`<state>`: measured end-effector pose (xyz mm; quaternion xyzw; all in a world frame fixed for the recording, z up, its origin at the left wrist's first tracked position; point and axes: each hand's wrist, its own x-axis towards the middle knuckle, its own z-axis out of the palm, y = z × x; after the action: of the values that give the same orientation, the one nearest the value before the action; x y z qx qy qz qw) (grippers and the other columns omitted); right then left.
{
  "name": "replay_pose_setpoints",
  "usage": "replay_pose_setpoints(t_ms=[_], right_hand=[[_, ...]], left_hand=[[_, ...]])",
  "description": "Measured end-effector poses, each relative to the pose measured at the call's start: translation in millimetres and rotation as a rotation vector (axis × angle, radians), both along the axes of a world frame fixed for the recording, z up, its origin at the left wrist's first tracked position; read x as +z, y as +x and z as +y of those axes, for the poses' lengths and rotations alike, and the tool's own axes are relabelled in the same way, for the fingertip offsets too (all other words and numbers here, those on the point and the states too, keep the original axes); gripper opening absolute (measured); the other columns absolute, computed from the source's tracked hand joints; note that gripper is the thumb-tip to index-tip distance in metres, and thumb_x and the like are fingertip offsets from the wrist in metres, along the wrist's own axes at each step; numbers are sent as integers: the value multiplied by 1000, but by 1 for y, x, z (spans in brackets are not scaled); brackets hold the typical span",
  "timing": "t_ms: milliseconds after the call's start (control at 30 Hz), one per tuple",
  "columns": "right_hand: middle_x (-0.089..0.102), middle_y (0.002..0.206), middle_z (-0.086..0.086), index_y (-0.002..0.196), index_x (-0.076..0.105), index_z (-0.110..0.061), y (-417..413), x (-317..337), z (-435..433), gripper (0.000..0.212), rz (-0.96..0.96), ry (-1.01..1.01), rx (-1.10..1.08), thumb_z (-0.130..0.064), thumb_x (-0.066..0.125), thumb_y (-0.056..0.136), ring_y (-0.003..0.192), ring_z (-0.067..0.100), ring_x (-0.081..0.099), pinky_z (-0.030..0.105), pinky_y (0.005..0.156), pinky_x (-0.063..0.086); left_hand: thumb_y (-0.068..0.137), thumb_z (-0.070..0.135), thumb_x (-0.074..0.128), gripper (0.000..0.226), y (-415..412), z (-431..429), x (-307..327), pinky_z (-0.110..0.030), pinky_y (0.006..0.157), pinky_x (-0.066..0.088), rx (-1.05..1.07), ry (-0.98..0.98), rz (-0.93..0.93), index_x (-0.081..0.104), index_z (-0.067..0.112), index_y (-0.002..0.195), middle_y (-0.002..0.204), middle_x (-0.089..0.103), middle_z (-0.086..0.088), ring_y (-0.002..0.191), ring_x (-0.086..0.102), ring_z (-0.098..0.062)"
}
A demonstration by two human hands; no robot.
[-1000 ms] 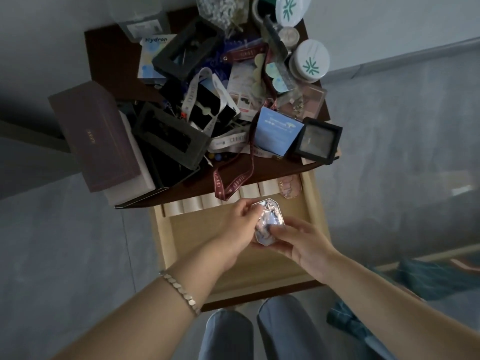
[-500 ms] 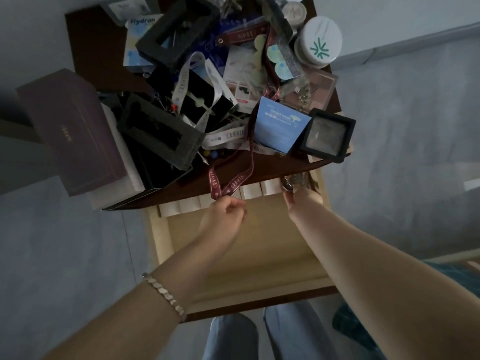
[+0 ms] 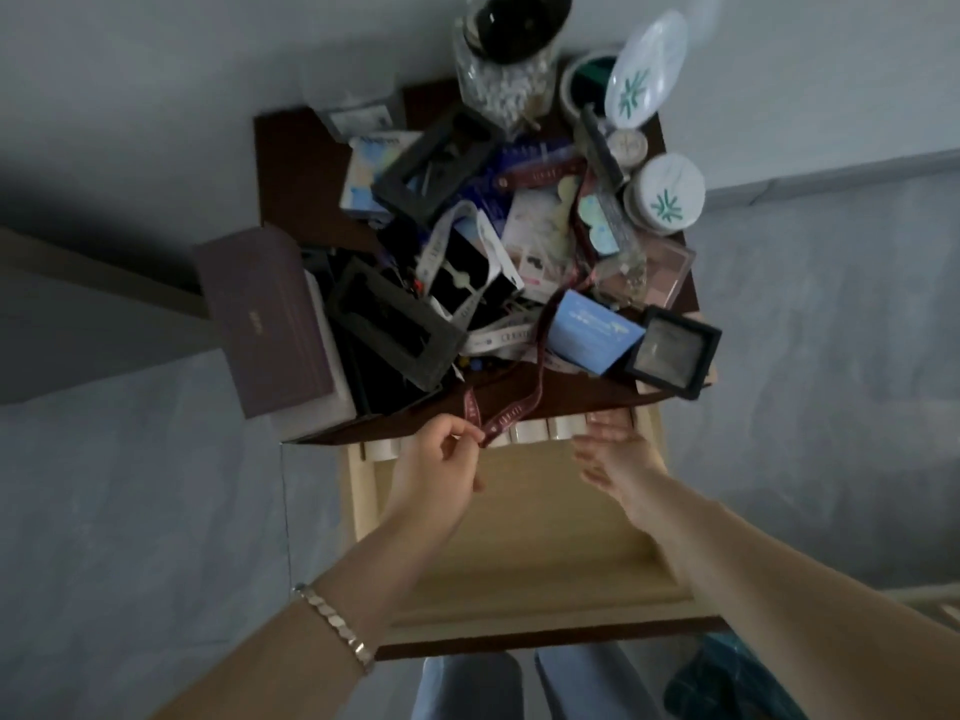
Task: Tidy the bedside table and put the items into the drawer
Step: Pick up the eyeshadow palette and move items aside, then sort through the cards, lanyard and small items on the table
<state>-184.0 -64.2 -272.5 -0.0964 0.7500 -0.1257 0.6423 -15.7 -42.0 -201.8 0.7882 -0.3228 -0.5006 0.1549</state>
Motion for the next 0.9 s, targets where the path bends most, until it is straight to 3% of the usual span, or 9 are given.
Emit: replay_pose_setpoints(t_ms=[67, 133, 233, 300, 400, 533, 667, 800, 900], right_hand=[[65, 87, 1, 114, 57, -6, 14, 29, 3, 26, -19, -25, 243, -3, 41, 94, 76, 13, 59, 20, 61, 44], [65, 81, -4, 110, 60, -8, 33, 64, -5, 28, -23, -131, 552, -2, 39, 92, 75, 10, 59, 19, 62, 45], [63, 85, -5, 100, 61, -13, 66, 109, -24, 23, -79, -306, 720, -5, 41, 93, 78, 8, 59, 14, 63, 46], [65, 94, -4, 99, 59, -23, 90, 128, -36, 18, -31, -432, 801, -14, 45, 93, 81, 10, 60, 15, 63, 46], [59, 118, 1, 119, 55, -21, 141, 136, -52, 28, 22, -557, 855, -15, 45, 93, 97, 13, 57, 19, 76, 45], [33, 141, 6, 144, 22, -17, 210, 129, -65, 62, 92, -553, 904, -28, 53, 91, 119, 22, 46, 25, 89, 41], [25, 143, 11, 147, -3, -14, 264, 113, -59, 97, 298, -446, 909, -43, 63, 82, 133, 28, 27, 38, 105, 31], [31, 140, 12, 146, 1, -12, 276, 108, -51, 105, 499, -475, 786, -47, 68, 74, 130, 30, 30, 41, 105, 31], [39, 134, 5, 144, 14, -18, 264, 120, -51, 101, 360, -537, 587, -39, 76, 66, 124, 23, 41, 41, 100, 42]], left_hand=[[92, 15, 45, 21, 13, -4, 22, -21, 43, 36, 74, -130, -82, 56, 27, 80, 57, 51, 4, 46, 45, -7], [93, 12, 45, 18, 30, -10, 42, -19, 42, 33, 187, -246, -145, 59, 23, 88, 60, 51, 2, 49, 44, -9], [93, 7, 46, 23, 65, -24, 63, -16, 65, 39, 324, -365, -219, 55, 16, 111, 98, 58, -1, 82, 53, -11], [93, 6, 45, 37, 87, -34, 68, -20, 82, 36, 375, -360, -254, 46, 16, 129, 123, 46, -1, 104, 47, -8], [98, 18, 39, 43, 129, -49, 66, -26, 89, 33, 419, -229, -205, 34, 19, 140, 140, 36, -1, 123, 41, -16], [99, 31, 34, 29, 164, -67, 44, -32, 78, 43, 469, -43, 37, 60, 22, 106, 106, 63, -4, 96, 57, -18], [98, 33, 33, 35, 181, -65, 39, -29, 67, 44, 432, -24, 160, 64, 18, 100, 98, 67, -6, 78, 59, -18], [99, 29, 33, 36, 185, -54, 53, -32, 82, 48, 416, -64, 305, 63, 31, 80, 89, 66, 9, 88, 61, -11], [98, 25, 39, 23, 192, -51, 63, -29, 90, 47, 450, -141, 370, 62, 25, 101, 101, 65, 6, 100, 60, -9]])
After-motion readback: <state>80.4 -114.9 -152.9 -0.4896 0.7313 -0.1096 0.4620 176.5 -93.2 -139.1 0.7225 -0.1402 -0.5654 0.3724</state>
